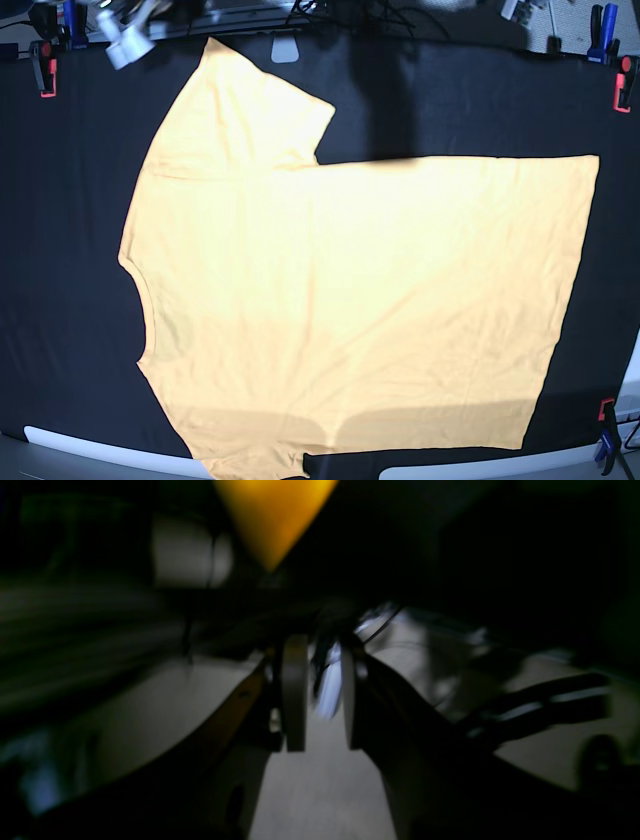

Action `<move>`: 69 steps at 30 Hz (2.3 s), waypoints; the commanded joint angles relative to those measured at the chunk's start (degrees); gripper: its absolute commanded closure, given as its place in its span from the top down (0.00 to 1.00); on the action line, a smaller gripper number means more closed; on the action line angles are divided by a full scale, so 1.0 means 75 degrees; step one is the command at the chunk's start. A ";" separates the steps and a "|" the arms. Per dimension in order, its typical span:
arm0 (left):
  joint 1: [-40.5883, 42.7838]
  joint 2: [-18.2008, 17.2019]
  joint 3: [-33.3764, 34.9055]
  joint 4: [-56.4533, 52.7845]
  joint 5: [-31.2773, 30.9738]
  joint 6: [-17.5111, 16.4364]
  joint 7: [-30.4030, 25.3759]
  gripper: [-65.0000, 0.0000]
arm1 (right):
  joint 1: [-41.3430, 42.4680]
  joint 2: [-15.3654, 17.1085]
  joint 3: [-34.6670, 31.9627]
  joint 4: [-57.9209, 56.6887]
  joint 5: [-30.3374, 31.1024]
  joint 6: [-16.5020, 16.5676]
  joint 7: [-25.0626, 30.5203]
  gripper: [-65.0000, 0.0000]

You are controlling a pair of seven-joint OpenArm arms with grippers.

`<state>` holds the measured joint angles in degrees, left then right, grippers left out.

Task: Layout the t-shirt on the table in an organized manner, then fold the t-shirt properly
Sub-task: 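Move both grippers down to the shirt's shoulder corners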

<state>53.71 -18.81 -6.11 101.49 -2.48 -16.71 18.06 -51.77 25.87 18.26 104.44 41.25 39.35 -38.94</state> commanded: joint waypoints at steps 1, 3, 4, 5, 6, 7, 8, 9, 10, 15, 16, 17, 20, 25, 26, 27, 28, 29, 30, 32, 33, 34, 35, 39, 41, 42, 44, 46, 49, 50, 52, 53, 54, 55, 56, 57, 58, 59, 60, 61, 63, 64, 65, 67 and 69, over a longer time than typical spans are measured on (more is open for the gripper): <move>0.0093 -0.0157 -0.0029 0.0329 0.0099 0.0003 0.0052 0.25 | -0.0082 0.0087 0.0303 0.0291 0.0280 0.0086 -0.0052 0.18; 0.0096 -0.0399 -0.0029 0.0796 0.0338 0.0006 0.0245 0.25 | -0.0082 0.0090 0.0813 0.0662 0.0580 0.0086 -0.0245 0.18; 0.0096 -0.0542 -0.0029 0.1046 0.0481 0.0009 0.0312 0.25 | -0.0082 0.0087 0.1058 0.0860 0.0653 0.0086 -0.0283 0.18; 0.0090 -0.0688 -0.0029 0.1294 0.0635 0.0029 0.0382 0.25 | -0.0082 0.0090 0.1288 0.1055 0.0717 0.0086 -0.0303 0.18; 0.0079 -0.0831 -0.0029 0.1550 0.0819 0.0032 0.0440 0.25 | -0.0082 0.0108 0.1507 0.1256 0.0766 0.0086 -0.0303 0.18; 0.0073 -0.0968 -0.0029 0.1792 0.1026 0.0029 0.0452 0.25 | -0.0079 0.0137 0.1693 0.1454 0.0787 0.0086 -0.0303 0.18; 0.0073 -0.1110 -0.0029 0.2017 0.1250 0.0029 0.0446 0.25 | -0.0082 0.0207 0.1839 0.1638 0.0790 0.0086 -0.0303 0.18; 0.0073 -0.1244 -0.0029 0.2226 0.1448 0.0029 0.0440 0.25 | -0.0079 0.0297 0.1950 0.1813 0.0781 0.0086 -0.0303 0.18; 0.0070 -0.1381 -0.0029 0.2416 0.1641 0.0029 0.0440 0.25 | -0.0079 0.0396 0.2034 0.1970 0.0781 0.0086 -0.0303 0.18; -0.0073 -0.2078 -0.0026 0.2766 0.2597 0.0023 -0.0093 0.25 | -0.0058 0.0953 0.2098 0.2530 0.0402 0.0086 -0.0254 0.18; -0.0154 -0.2224 -0.0026 0.2766 0.2751 0.0023 -0.0166 0.25 | -0.0058 0.1037 0.2098 0.2608 0.0283 0.0086 -0.0245 0.21; -0.0248 -0.2363 -0.0026 0.2766 0.2943 -0.0029 -0.0189 0.25 | -0.0061 0.1116 0.2098 0.2678 0.0143 0.0086 -0.0248 0.24; -0.0493 -0.2891 -0.0026 0.2745 0.3552 -0.0632 -0.0213 0.25 | -0.0058 0.1236 0.2098 0.2821 -0.0350 0.0086 -0.0248 0.33; -0.0761 -0.3739 -0.0026 0.2192 0.4229 -0.0664 -0.0857 0.26 | -0.0061 0.1227 0.2011 0.2876 -0.1326 0.0086 0.0504 0.33; -0.0845 -0.3858 -0.0026 0.1996 0.4366 -0.0664 -0.0973 0.26 | -0.0061 0.1227 0.1982 0.2879 -0.1635 0.0086 0.0863 0.33; -0.0938 -0.3955 -0.0023 0.1781 0.4482 -0.0664 -0.1070 0.27 | -0.0061 0.1227 0.1929 0.2879 -0.1982 0.0086 0.1259 0.33; -0.1055 -0.4025 -0.0020 0.1550 0.4590 -0.0664 -0.1180 0.28 | -0.0058 0.1227 0.1871 0.2879 -0.2334 0.0086 0.1620 0.33; -0.1192 -0.4077 -0.0020 0.1326 0.4619 -0.0664 -0.1265 0.30 | -0.0058 0.1230 0.1798 0.2879 -0.2667 0.0086 0.1912 0.33; -0.1343 -0.4106 -0.0020 0.1102 0.4613 -0.0664 -0.1378 0.30 | -0.0058 0.1227 0.1716 0.2879 -0.2996 0.0086 0.2145 0.33; -0.1673 -0.4103 -0.0020 0.0670 0.4610 -0.0664 -0.1696 0.30 | -0.0038 0.1227 0.1515 0.2879 -0.3611 0.0086 0.2375 0.33; -0.1842 -0.4103 -0.0020 0.0472 0.4610 -0.0664 -0.1918 0.30 | -0.0015 0.1230 0.1396 0.2879 -0.3873 0.0086 0.2413 0.33; -0.2008 -0.4103 -0.0017 0.0294 0.4610 -0.0664 -0.2104 0.30 | 0.0041 0.1227 0.1276 0.2879 -0.4071 0.0086 0.2422 0.33; -0.2183 -0.4103 0.0003 0.0131 0.4610 -0.0664 -0.2235 0.30 | 0.0105 0.1227 0.1160 0.2879 -0.4237 0.0086 0.2419 0.33; -0.2932 -0.4173 0.0522 -0.0411 0.4584 -0.0670 -0.2218 0.30 | 0.0490 0.1227 0.0743 0.2876 -0.4517 0.0086 0.2410 0.33; -0.3328 -0.4226 0.1011 -0.0699 0.4587 -0.0670 -0.2192 0.30 | 0.0697 0.1227 0.0574 0.2876 -0.4511 0.0086 0.2393 0.33; -0.3538 -0.4232 0.1250 -0.0857 0.4590 -0.0667 -0.2151 0.30 | 0.0778 0.1224 0.0504 0.2876 -0.4511 0.0086 0.2387 0.33; -0.3969 -0.4232 0.1647 -0.1233 0.4587 -0.0667 -0.1976 0.30 | 0.0918 0.1227 0.0402 0.2876 -0.4511 0.0086 0.2259 0.33; -0.4325 -0.4234 0.1888 -0.1615 0.4584 -0.0667 -0.1941 0.30 | 0.0973 0.1230 0.0376 0.2876 -0.4514 0.0086 0.2183 0.33; -0.4759 -0.4232 0.2148 -0.2113 0.4587 -0.0667 -0.2139 0.30 | 0.0973 0.1227 0.0376 0.2876 -0.4511 0.0086 0.2194 0.33; -0.4899 -0.4232 0.2224 -0.2264 0.4587 -0.0670 -0.2197 0.30 | 0.0973 0.1227 0.0376 0.2876 -0.4514 0.0086 0.2189 0.33; -0.5167 -0.4232 0.2378 -0.2550 0.4587 -0.0667 -0.2189 0.30 | 0.0973 0.1227 0.0376 0.2876 -0.4511 0.0086 0.2189 0.33; -0.5284 -0.4232 0.2433 -0.2681 0.4587 -0.0667 -0.2192 0.30 | 0.0973 0.1227 0.0376 0.2876 -0.4511 0.0086 0.2189 0.33; -0.5397 -0.4232 0.2489 -0.2806 0.4587 -0.0667 -0.2192 0.30 | 0.0973 0.1227 0.0376 0.2876 -0.4511 0.0086 0.2186 0.33; -0.5488 -0.4232 0.2527 -0.2920 0.4587 -0.0667 -0.2194 0.30 | 0.0973 0.1227 0.0376 0.2876 -0.4511 0.0086 0.2186 0.33; -0.5581 -0.4232 0.2562 -0.3016 0.4587 -0.0667 -0.2192 0.30 | 0.0973 0.1227 0.0376 0.2876 -0.4511 0.0086 0.2186 0.33; -0.5671 -0.4229 0.2588 -0.3101 0.4584 -0.0667 -0.2194 0.30 | 0.0973 0.1227 0.0376 0.2876 -0.4511 0.0086 0.2186 0.33; -0.5715 -0.4232 0.2588 -0.3162 0.4587 -0.0664 -0.2212 0.30 | 0.0973 0.1227 0.0376 0.2876 -0.4511 0.0086 0.2186 0.33; -0.5753 -0.4229 0.2588 -0.3203 0.4584 -0.0667 -0.2235 0.30 | 0.0973 0.1230 0.0376 0.2876 -0.4514 0.0086 0.2180 0.33; -0.5767 -0.4232 0.2588 -0.3209 0.4587 -0.0667 -0.2247 0.30 | 0.0976 0.1227 0.0376 0.2876 -0.4511 0.0086 0.2174 0.33; -0.5767 -0.4229 0.2588 -0.3209 0.4587 -0.0667 -0.2256 0.29 | 0.0973 0.1227 0.0376 0.2876 -0.4511 0.0086 0.2157 0.33; -0.5761 -0.4229 0.2588 -0.3209 0.4587 -0.0670 -0.2457 0.23 | 0.0973 0.1227 0.0376 0.2876 -0.4511 0.0086 0.2104 0.33; -0.5759 -0.4226 0.2588 -0.3209 0.4587 -0.0667 -0.2567 0.16 | 0.0973 0.1227 0.0376 0.2876 -0.4511 0.0086 0.2075 0.33; -0.5753 -0.4226 0.2588 -0.3209 0.4584 -0.0670 -0.2675 0.09 | 0.0973 0.1227 0.0376 0.2876 -0.4514 0.0086 0.2046 0.33; -0.5747 -0.4226 0.2588 -0.3209 0.4587 -0.0670 -0.2923 0.00 | 0.0973 0.1230 0.0376 0.2876 -0.4549 0.0086 0.1964 0.33; -0.5744 -0.4223 0.2588 -0.3209 0.4587 -0.0670 -0.3098 0.00 | 0.0973 0.1230 0.0373 0.2876 -0.4896 0.0086 0.1929 0.36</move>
<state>10.87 -49.39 13.56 77.12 32.01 -21.43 -4.45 -44.31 34.28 20.67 125.16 3.92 40.14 -25.17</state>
